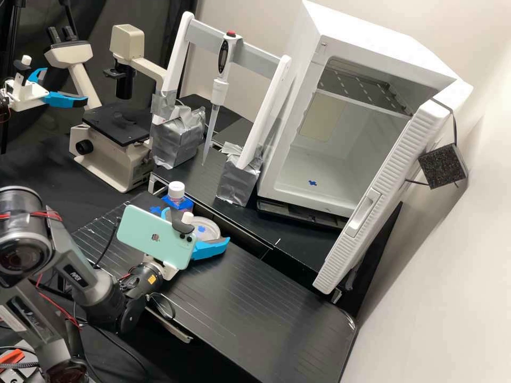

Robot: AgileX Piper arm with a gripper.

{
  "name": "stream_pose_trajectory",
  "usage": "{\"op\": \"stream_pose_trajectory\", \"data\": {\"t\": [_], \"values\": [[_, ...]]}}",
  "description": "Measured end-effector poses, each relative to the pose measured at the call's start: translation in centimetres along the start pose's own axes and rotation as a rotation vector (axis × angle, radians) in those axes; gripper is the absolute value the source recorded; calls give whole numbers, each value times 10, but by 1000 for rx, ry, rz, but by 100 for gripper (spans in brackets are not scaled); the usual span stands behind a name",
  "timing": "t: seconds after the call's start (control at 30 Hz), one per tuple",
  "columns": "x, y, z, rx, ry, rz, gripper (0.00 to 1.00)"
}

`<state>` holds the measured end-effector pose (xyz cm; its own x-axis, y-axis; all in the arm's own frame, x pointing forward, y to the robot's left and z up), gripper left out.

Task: Move the petri dish to the incubator

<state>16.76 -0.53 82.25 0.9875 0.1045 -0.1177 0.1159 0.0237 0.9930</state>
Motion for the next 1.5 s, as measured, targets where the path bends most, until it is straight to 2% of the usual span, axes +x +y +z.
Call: {"op": "stream_pose_trajectory", "data": {"t": [0.43, 1.03, 1.5], "values": [[-2, 6, 7, 7, -29, 52, 100], [7, 5, 8, -47, -51, 124, 100], [7, 5, 8, -47, -56, 127, 100]]}}
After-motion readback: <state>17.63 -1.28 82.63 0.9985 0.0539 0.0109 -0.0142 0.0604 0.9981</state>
